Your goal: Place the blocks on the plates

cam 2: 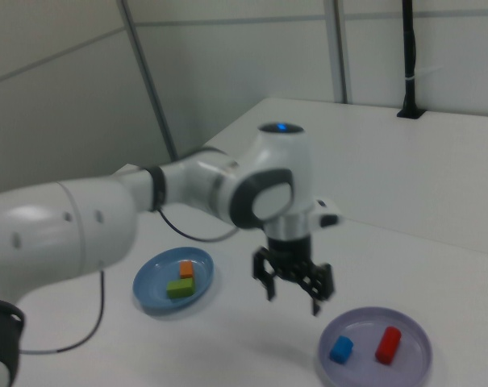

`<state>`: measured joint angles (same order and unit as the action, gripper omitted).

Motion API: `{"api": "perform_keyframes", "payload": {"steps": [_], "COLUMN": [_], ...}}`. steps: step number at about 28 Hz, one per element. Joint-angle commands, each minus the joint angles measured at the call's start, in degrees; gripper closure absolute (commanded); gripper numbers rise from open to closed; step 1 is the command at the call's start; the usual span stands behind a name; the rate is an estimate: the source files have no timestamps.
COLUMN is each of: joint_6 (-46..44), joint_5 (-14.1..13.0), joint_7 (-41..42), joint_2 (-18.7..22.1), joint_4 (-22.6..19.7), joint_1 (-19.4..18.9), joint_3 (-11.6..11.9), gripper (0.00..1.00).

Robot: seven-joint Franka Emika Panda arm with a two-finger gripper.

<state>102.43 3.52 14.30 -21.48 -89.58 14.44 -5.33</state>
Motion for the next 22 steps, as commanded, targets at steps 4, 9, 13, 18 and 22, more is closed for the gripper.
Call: {"api": "perform_keyframes", "payload": {"steps": [4,9,13,18,22], "joint_6": [-8.30,-8.39,-8.48,-10.05,-10.41], "joint_5": [-2.73,-2.81,-2.64,-2.82,-2.90], "joint_7": [-14.53,-17.47,-17.55,-17.47,-17.47], "joint_2": [8.90,11.54,15.93,18.84,19.81], "joint_4": [-1.91,-2.18,-3.84,-3.15,-2.00], "joint_1": [-8.18,-10.30,-12.23,-12.85,-12.85], "joint_3": [0.32,0.32,0.32,0.32,0.32], "gripper": [0.00,0.00,0.00,0.00,0.00]}}
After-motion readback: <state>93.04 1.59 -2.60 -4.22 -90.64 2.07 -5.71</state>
